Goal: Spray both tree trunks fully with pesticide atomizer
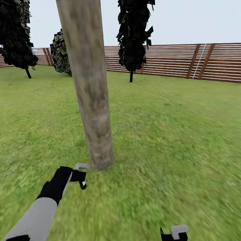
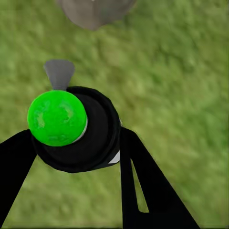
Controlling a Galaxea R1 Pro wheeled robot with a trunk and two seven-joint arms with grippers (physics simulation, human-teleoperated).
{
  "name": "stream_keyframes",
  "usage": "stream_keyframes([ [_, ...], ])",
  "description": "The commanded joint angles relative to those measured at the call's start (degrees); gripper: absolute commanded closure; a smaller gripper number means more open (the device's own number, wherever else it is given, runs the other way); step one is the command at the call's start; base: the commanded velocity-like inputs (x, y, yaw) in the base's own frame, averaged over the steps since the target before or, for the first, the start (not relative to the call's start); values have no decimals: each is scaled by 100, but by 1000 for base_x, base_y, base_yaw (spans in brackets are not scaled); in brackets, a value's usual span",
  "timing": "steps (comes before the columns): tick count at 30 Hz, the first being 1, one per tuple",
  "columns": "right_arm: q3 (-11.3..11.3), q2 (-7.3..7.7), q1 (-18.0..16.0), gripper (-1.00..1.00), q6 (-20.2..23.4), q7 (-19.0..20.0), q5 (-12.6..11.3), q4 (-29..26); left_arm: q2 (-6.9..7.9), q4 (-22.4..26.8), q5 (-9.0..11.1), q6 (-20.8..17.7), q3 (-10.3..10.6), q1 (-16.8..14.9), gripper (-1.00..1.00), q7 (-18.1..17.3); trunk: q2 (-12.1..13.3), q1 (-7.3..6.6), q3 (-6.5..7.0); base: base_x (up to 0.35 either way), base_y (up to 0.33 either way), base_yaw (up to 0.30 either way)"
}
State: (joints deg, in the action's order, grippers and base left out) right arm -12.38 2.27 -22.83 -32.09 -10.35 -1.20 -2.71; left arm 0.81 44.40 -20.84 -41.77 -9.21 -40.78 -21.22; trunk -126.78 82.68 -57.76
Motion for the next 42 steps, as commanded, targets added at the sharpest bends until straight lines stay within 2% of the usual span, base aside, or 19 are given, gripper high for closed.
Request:
stream_keyframes([
  [1,-52,1,-3,-100,-8,-37,-12,5,18,6,-46,-33,14,-6,100,-122,-2,-1,-5,0,0,0],
  [6,-54,-6,-3,-100,-8,-37,-5,7,-194,41,-56,-49,64,-138,100,-177,-2,-1,-5,0,0,0],
  [8,-54,-7,-3,-100,-8,-37,-3,7,-222,53,-52,-98,67,-179,100,-179,-2,-1,-5,0,0,0],
  [10,-57,-7,-3,-100,-8,-37,-3,7,-166,58,-49,-190,57,-196,100,-183,-2,-1,-5,0,0,0],
  [12,-62,-7,-3,-100,-8,-37,2,7,7,100,-59,-239,62,-213,100,-188,-2,-1,-5,0,0,0],
  [14,-63,-7,-3,-100,-8,-37,-1,7,94,121,-60,-248,72,-201,100,-189,-2,-1,-5,0,0,0],
  [16,-56,-12,-3,-100,-4,-37,-3,0,62,139,-66,-249,72,-231,100,-189,-2,-1,-5,0,0,0],
  [20,-56,-8,-3,-100,-8,-37,-3,-1,-107,303,-64,-249,69,-247,100,-189,-2,-1,-5,133,-64,0],
  [22,-55,-7,-3,-100,-8,-37,-3,-1,-129,333,-61,-252,69,-246,100,-189,-2,-1,-5,162,-69,0],
  [25,-54,-3,-3,-100,-8,-38,-3,-1,-130,385,-54,-252,69,-246,100,-189,-2,-1,-5,39,-16,0],
  [29,-54,0,-3,-100,-4,-45,-3,-1,-31,706,-54,-260,67,-246,100,-189,-2,-1,-5,5,-2,111],
  [31,-54,0,-3,-100,-6,-46,-3,0,96,763,-39,-261,63,-246,100,-198,-2,-1,-5,1,0,249],
  [33,-57,-4,-3,-100,-8,-46,-3,3,45,772,-38,-263,67,-251,100,-240,-2,-1,-5,0,0,259],
  [35,-61,-6,-3,-100,-8,-46,-3,5,-72,774,-39,-409,69,-369,100,-328,-2,-1,-5,0,0,125],
  [36,-61,-7,-3,-100,-8,-46,-2,6,-148,777,-42,-844,74,-584,100,-409,-2,-1,-5,0,0,26],
  [37,-62,-6,-3,-100,-8,-46,-2,5,-161,771,-42,-987,81,-686,100,-426,-2,-1,-5,0,0,13],
  [40,-61,-7,-3,-100,-8,-46,-1,7,-136,744,-43,-1133,234,-857,100,-440,-2,-1,-5,0,0,5],
  [41,-57,-7,-3,-100,-8,-46,-2,7,-88,733,-53,-1189,364,-892,100,-443,-2,-1,-5,0,0,0],
  [42,-55,-7,-3,-100,-5,-46,-2,7,-38,731,-61,-1217,403,-897,100,-443,-2,-1,-5,0,0,0],
])
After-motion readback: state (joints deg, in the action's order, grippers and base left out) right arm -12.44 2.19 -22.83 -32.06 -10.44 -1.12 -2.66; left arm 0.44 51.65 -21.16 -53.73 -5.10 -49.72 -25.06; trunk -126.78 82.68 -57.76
